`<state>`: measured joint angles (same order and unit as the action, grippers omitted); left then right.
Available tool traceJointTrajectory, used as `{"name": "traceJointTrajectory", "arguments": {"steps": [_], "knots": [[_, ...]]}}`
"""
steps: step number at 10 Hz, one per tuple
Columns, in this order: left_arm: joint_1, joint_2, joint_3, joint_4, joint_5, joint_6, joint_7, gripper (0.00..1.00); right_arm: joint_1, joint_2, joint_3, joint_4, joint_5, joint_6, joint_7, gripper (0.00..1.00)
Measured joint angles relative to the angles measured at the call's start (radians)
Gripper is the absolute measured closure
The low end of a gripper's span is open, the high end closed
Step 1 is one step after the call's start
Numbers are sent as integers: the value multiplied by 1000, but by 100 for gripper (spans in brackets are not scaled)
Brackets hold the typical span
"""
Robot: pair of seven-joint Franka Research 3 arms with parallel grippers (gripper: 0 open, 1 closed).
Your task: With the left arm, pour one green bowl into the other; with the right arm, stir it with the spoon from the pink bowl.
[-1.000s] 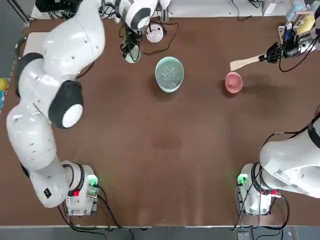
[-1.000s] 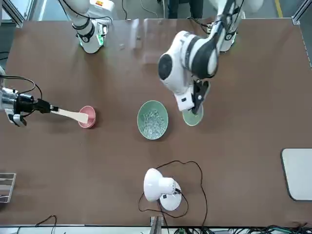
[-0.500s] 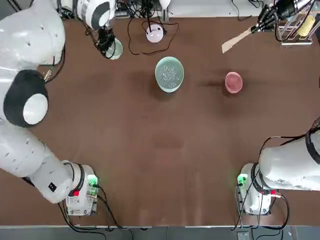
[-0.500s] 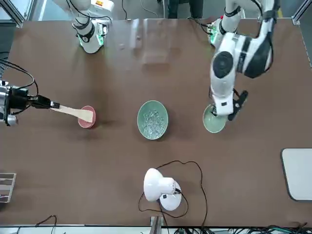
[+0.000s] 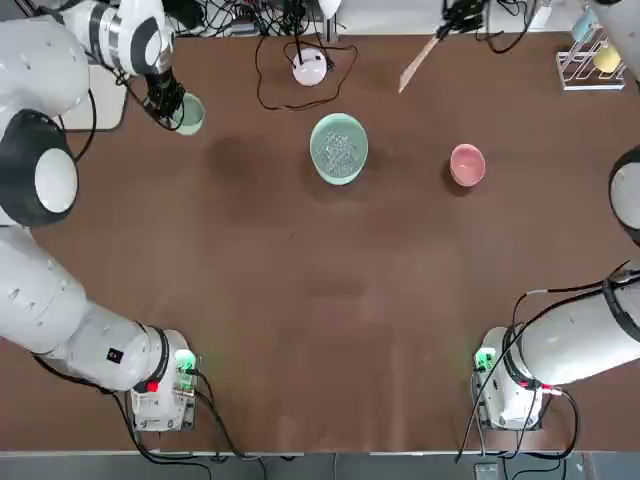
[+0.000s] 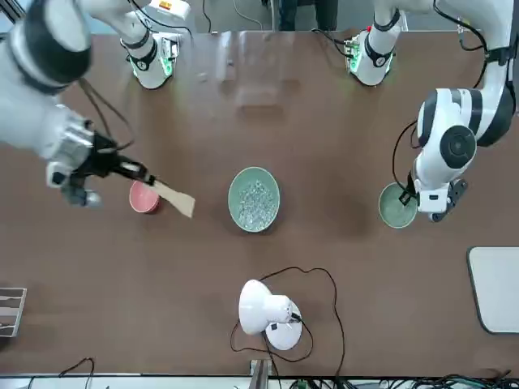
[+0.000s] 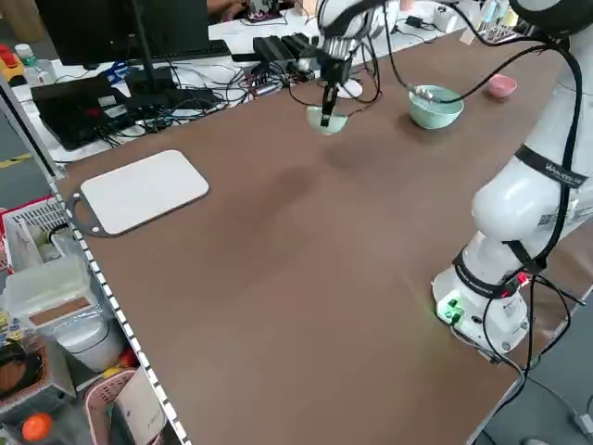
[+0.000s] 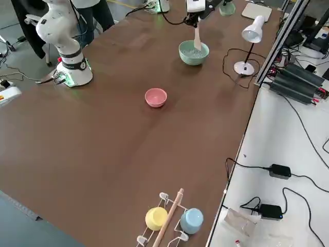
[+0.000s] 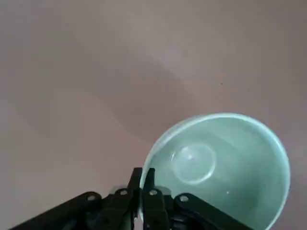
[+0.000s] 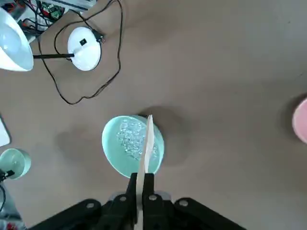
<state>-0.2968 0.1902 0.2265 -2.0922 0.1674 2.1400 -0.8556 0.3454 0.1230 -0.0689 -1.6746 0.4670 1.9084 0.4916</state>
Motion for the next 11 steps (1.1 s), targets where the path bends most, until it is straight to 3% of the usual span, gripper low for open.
{"name": "traceJointTrajectory", "arguments": {"steps": [1,4,7,9,11], "knots": [[33,12,-1,-37,-34,39,73,95,72,5,0,0,-48,52,95,94],[92,39,-1,-48,-212,83,312,95,222,30,-3,0,-193,133,313,94],[88,147,-29,-58,-219,222,323,95,362,103,-4,1,-338,186,525,94],[88,174,-37,-57,-221,238,324,94,425,154,-4,11,-379,200,614,94],[92,172,-36,-52,-221,238,344,66,439,206,-6,55,-392,201,649,94]]}}
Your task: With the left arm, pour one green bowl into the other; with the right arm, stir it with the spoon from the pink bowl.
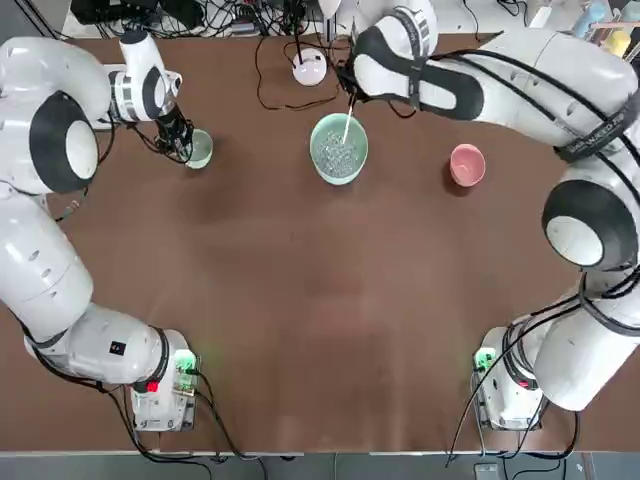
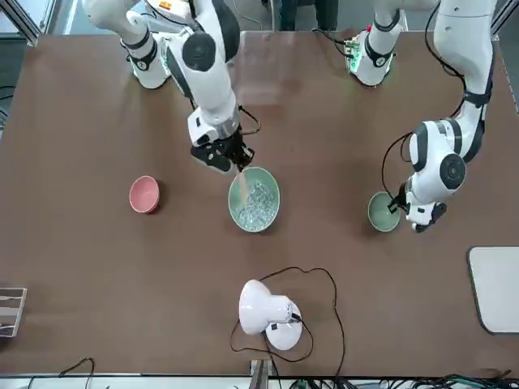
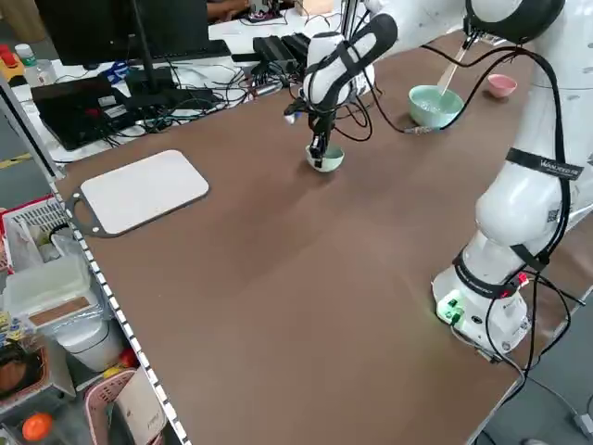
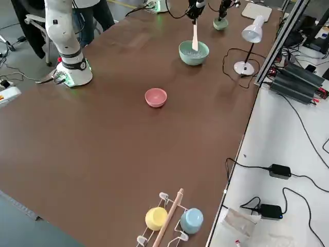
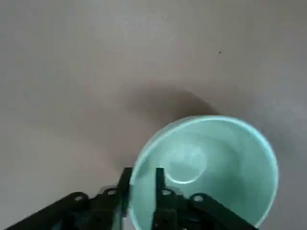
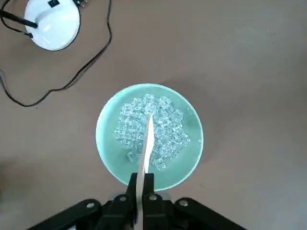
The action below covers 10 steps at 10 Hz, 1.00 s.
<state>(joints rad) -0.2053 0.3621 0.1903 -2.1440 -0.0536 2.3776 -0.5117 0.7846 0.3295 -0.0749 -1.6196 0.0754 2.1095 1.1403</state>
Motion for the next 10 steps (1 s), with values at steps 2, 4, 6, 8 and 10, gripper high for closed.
{"name": "traceJointTrajectory", "arguments": {"steps": [2,4,6,8,10], "knots": [[2,-12,3,20,-2,-22,0,37,9,59,0,39,-29,-2,40,94],[12,-53,10,114,-3,-147,0,8,30,116,0,51,-39,-3,58,94],[19,-102,10,265,-4,-335,13,0,35,136,-1,62,-40,-20,58,94],[14,-133,5,422,-3,-497,19,0,35,150,-2,67,-40,-31,58,94],[11,-138,1,557,-3,-615,23,0,40,151,-1,70,-36,-32,66,94]]}}
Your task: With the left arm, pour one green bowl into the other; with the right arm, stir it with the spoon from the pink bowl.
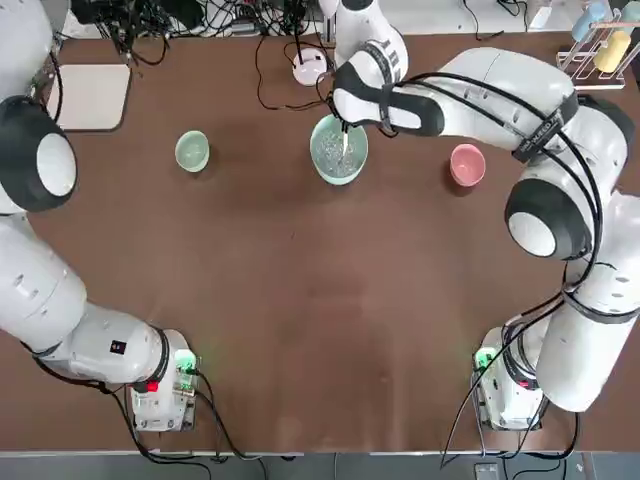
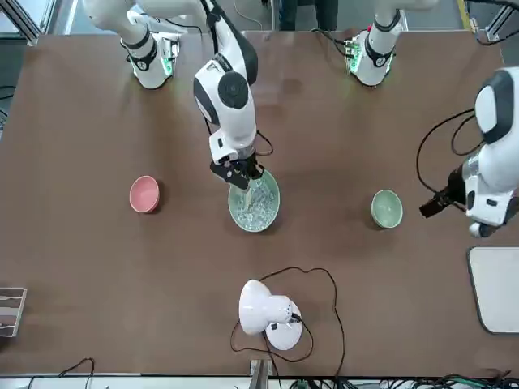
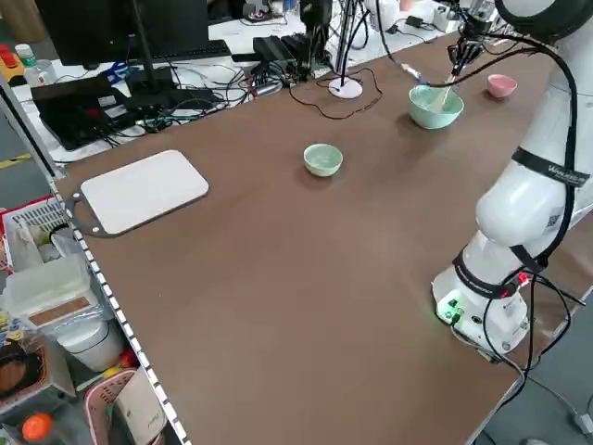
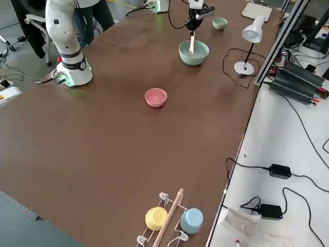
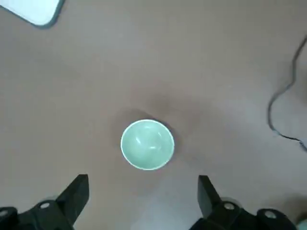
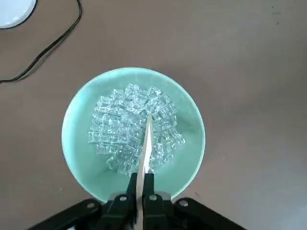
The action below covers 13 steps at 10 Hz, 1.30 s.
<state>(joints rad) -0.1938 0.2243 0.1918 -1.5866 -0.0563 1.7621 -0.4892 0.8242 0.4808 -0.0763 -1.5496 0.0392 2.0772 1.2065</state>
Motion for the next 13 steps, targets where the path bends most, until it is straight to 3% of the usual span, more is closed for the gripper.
{"name": "traceJointTrajectory", "arguments": {"steps": [3,4,6,7,13], "knots": [[18,-6,-1,72,22,-68,87,0,3,11,-2,21,26,4,48,94],[52,-20,-34,86,43,-78,133,0,3,27,-4,46,27,5,69,94],[210,-50,-208,130,61,-125,229,0,-2,61,-11,95,31,5,96,94],[249,-56,-256,145,66,-145,256,0,-9,69,-16,111,32,6,112,94],[256,-103,-284,166,76,-213,390,0,-40,82,-15,128,32,-34,89,94]]}}
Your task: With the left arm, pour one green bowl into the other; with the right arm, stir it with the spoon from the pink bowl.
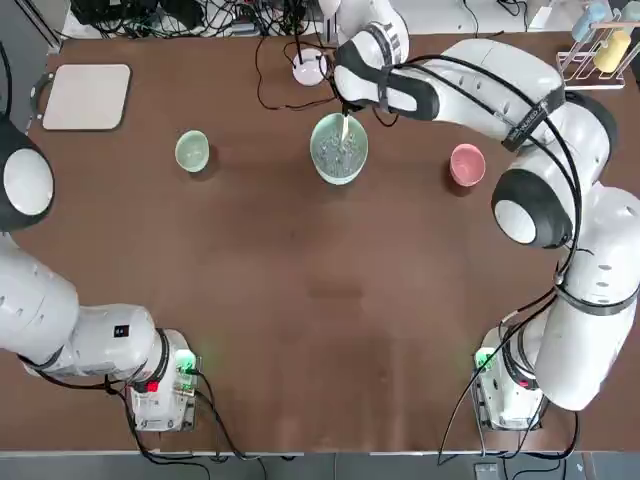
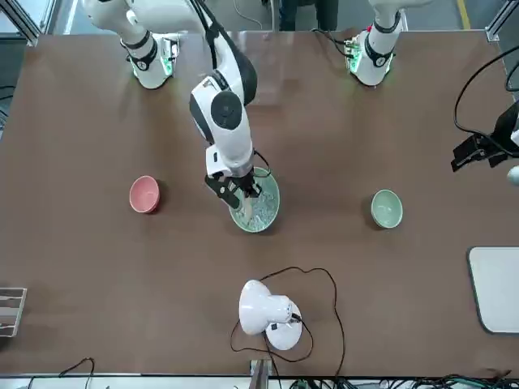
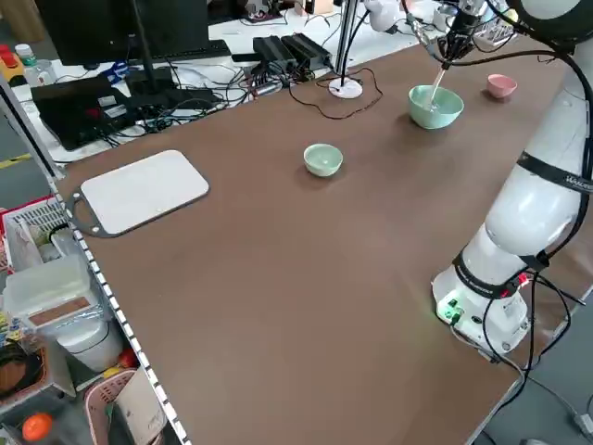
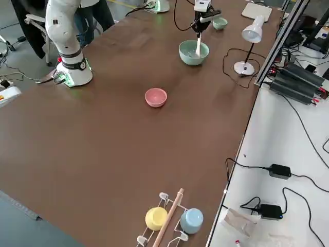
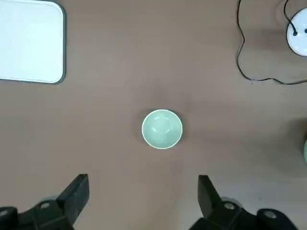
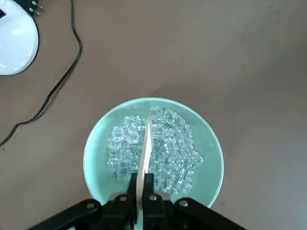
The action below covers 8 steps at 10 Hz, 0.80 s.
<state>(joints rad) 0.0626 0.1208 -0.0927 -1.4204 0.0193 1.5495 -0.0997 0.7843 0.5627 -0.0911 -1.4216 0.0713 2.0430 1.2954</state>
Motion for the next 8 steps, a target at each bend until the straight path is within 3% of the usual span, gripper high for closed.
{"name": "traceJointTrajectory", "arguments": {"steps": [8], "knots": [[2,-1,-7,0,0,-2,4,0,69,2,4,5,3,-47,-4,94]]}}
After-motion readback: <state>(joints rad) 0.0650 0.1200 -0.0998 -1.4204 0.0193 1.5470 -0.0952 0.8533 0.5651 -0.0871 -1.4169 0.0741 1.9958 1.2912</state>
